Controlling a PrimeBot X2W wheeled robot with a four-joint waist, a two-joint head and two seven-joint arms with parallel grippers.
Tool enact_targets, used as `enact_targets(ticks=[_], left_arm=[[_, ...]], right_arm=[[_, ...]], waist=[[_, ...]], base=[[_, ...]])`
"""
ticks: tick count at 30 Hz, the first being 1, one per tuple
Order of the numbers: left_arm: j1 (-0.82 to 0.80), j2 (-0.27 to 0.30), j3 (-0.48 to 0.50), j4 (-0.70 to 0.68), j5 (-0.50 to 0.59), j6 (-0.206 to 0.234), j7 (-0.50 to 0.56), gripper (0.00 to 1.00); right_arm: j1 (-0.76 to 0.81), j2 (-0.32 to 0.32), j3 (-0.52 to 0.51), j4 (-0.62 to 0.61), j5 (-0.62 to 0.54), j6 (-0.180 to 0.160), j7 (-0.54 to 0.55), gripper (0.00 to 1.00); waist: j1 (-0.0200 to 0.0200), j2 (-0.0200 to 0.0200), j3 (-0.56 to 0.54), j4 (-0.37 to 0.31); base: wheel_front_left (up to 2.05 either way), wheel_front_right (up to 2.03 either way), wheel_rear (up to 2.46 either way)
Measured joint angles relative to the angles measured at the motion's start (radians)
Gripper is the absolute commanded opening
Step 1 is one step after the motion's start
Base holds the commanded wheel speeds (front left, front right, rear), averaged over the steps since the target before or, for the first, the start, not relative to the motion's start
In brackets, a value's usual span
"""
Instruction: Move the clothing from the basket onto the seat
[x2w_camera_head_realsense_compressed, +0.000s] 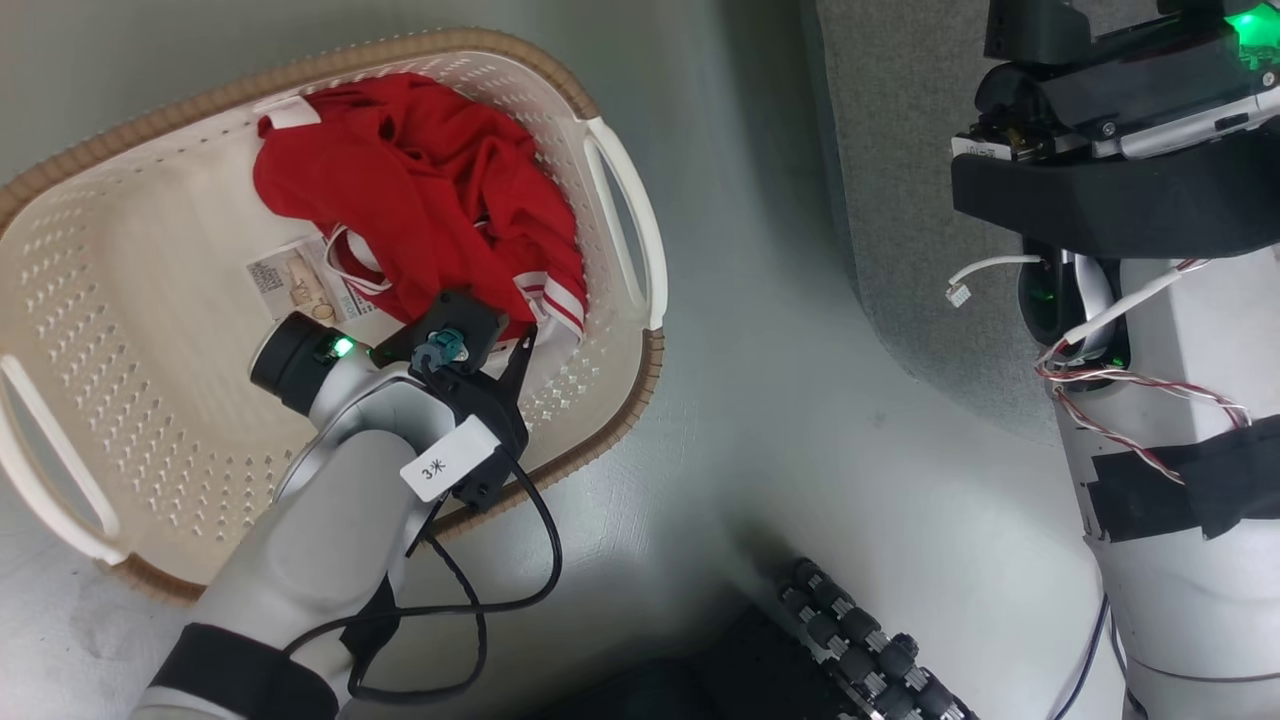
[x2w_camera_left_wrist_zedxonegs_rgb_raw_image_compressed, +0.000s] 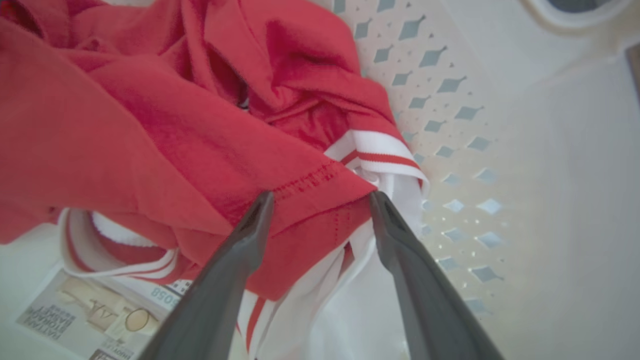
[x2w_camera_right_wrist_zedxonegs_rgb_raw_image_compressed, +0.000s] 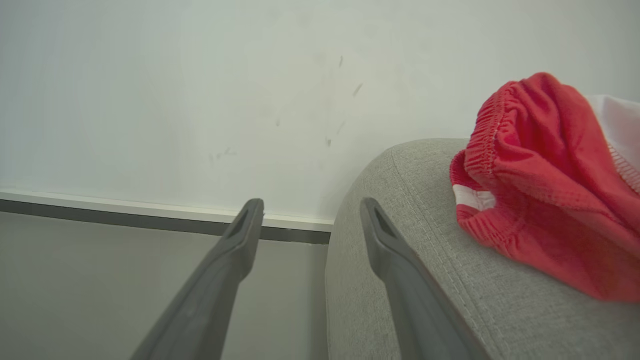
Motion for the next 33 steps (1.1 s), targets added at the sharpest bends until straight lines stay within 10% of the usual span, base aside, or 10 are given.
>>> enact_targets(ticks=[13, 15, 16, 33], left_arm=[[-0.053, 0.014, -0.019, 0.059, 0.044, 0.046, -0.009, 1.0], [-0.059, 0.018, -0.019, 0.069, 0.049, 0.055, -0.015, 0.07], [-0.061, 0.02, -0.022, 0.075, 0.055, 0.055, -0.015, 0.0], [-0.076, -0.007, -0.019, 0.085, 0.058, 0.062, -0.11, 0.0]], right_arm=[[-0.017, 0.008, 0.01, 0.018, 0.007, 0.0, -0.007, 1.0], [-0.017, 0.009, 0.01, 0.021, 0.007, 0.0, -0.007, 1.0], [-0.017, 0.01, 0.01, 0.023, 0.007, 0.0, -0.007, 1.0], [-0.016, 0.011, -0.011, 0.074, 0.009, 0.0, -0.008, 1.0]], waist=[[0.0, 0.0, 0.012, -0.018], [0.0, 0.0, 0.013, -0.019], [0.0, 0.0, 0.013, -0.02], [0.0, 0.0, -0.022, 0.013]], base=[[0.0, 0.0, 0.0], [0.0, 0.0, 0.0], [0.0, 0.0, 0.0], [0.0, 0.0, 0.0]])
